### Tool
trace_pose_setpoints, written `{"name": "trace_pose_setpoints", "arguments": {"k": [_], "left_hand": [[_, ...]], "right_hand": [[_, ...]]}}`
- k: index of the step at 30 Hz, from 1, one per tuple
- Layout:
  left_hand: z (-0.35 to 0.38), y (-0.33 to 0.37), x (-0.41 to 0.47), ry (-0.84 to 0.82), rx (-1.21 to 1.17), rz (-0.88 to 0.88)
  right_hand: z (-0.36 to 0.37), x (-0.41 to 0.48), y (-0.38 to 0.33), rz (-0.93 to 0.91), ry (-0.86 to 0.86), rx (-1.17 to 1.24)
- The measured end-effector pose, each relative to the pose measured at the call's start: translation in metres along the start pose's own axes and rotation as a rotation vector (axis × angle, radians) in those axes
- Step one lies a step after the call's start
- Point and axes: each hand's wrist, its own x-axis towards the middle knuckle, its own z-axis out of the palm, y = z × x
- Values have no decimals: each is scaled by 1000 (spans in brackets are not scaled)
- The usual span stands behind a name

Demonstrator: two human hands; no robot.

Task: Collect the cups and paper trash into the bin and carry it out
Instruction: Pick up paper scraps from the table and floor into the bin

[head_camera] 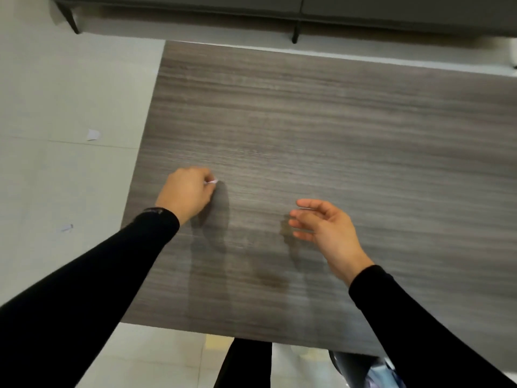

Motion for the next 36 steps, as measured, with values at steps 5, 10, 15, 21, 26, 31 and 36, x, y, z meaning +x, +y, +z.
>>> {"name": "trace_pose_setpoints", "arguments": {"k": [5, 10, 15, 21, 26, 31, 36], "left_hand": [[16, 123, -64, 40, -224, 317], [47, 236, -137, 6, -386, 403], [133, 302, -240, -247, -224, 467], [277, 328, -352, -512, 24, 392], [343, 302, -373, -614, 175, 373], [348, 241, -346, -495, 175, 255], [364, 139, -299, -517, 304, 165]], "right_hand": [[-59, -36, 7, -40, 155, 104], [-162, -96, 39, -177, 250, 144], [-278, -188, 130, -146, 456, 298], [-380, -314, 294, 101, 630, 299], [-385, -313, 351, 119, 605, 394], [-340, -245, 364, 124, 488, 464], [-287, -173, 393, 141, 438, 415]]}}
